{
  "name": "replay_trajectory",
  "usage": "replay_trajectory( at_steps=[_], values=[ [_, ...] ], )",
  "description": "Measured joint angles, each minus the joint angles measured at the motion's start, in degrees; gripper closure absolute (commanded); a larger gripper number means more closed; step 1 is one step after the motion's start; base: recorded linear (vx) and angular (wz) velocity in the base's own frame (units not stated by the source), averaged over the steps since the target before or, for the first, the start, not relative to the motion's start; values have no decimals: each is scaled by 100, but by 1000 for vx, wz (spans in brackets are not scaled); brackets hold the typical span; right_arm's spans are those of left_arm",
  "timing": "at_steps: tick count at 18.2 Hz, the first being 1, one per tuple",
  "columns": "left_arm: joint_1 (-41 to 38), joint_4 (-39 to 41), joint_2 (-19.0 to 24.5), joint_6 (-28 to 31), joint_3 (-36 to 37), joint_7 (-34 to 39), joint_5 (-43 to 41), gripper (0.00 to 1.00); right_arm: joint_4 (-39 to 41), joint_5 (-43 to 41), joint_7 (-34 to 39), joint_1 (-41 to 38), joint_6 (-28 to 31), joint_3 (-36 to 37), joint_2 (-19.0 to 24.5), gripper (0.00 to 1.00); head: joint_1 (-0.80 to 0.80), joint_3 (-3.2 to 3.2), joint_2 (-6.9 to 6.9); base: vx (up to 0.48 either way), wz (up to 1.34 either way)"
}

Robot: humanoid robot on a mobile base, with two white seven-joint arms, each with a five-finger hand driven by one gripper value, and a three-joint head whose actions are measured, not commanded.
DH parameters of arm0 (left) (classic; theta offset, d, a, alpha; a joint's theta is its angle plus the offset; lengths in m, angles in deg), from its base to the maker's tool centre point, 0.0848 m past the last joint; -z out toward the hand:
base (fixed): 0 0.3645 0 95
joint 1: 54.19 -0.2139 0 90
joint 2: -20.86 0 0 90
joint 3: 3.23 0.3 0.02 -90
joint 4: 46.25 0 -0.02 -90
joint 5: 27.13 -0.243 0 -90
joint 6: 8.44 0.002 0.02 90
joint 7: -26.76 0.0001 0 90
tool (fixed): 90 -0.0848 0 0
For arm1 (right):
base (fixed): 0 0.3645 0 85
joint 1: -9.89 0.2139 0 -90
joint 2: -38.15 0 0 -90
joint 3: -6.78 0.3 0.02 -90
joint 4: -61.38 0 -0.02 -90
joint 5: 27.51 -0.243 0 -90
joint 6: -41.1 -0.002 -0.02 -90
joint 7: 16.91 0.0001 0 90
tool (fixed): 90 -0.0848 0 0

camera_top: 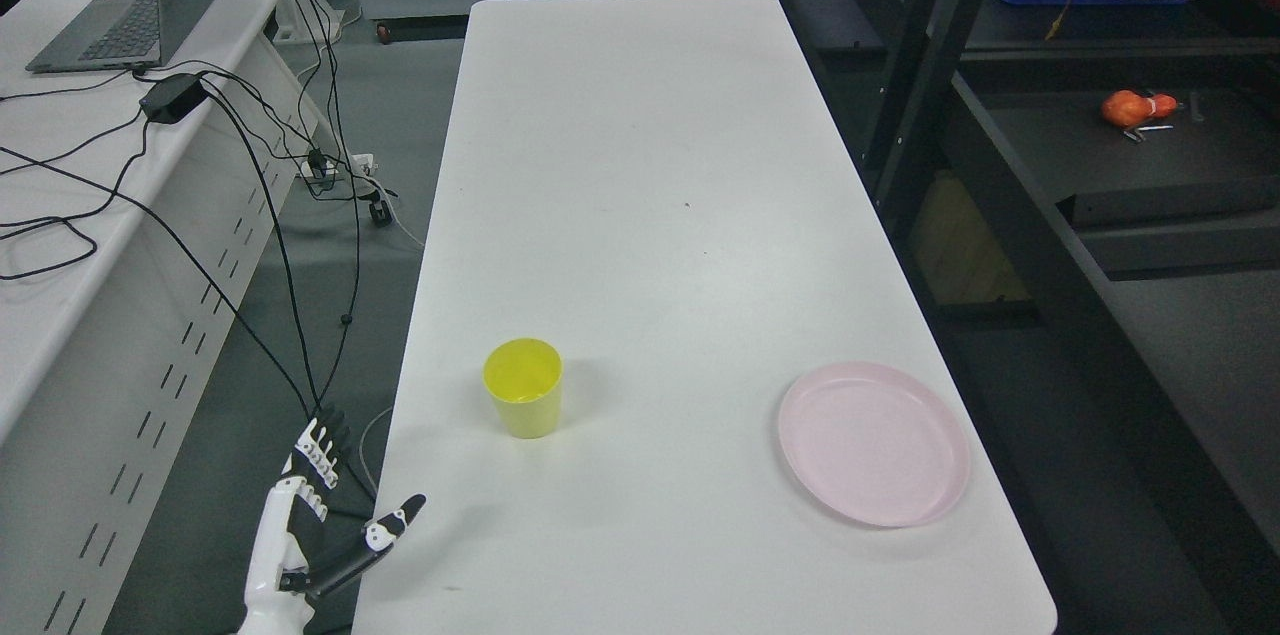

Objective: Place yellow IKEA cup on middle right shelf
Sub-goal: 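Move the left hand toward the yellow cup on the table, then close the left hand fingers around the yellow cup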

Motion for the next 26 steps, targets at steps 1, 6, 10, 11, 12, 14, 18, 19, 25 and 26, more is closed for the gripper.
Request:
replay_trajectory(
  at_steps=[1, 6, 10, 11, 12, 14, 18, 19, 25, 26],
  values=[
    [-1, 2, 2, 0, 0, -1, 1, 1, 0, 0, 0, 0, 0, 0, 0, 1, 0, 0, 0, 0, 0],
    [-5, 6, 6, -42, 20, -11, 2, 1, 0, 0, 0, 0, 0, 0, 0, 1, 0, 0, 0, 0, 0],
    [101, -35, -12, -43, 110, -30, 113, 1, 0, 0, 0, 0, 0, 0, 0, 1, 0, 0, 0, 0, 0],
    [181, -72, -32, 46, 135, -55, 177, 1, 0, 0, 0, 0, 0, 0, 0, 1, 0, 0, 0, 0, 0],
    [290, -122, -71, 152, 166, -77, 251, 2, 0, 0, 0, 0, 0, 0, 0, 1, 0, 0, 0, 0, 0],
    [484, -200, -117, 273, 201, -103, 358, 3, 0, 0, 0, 0, 0, 0, 0, 1, 0, 0, 0, 0, 0],
    [806, -344, -194, 518, 257, -209, 637, 1, 0, 0, 0, 0, 0, 0, 0, 1, 0, 0, 0, 0, 0],
    [896, -383, -209, 590, 268, -222, 701, 1, 0, 0, 0, 0, 0, 0, 0, 1, 0, 0, 0, 0, 0],
    [1209, -588, -275, 698, 385, -311, 910, 1, 0, 0, -26, 0, 0, 0, 0, 1, 0, 0, 0, 0, 0],
    [1233, -610, -283, 700, 433, -404, 927, 1, 0, 0, -28, 0, 0, 0, 0, 1, 0, 0, 0, 0, 0]
  ],
)
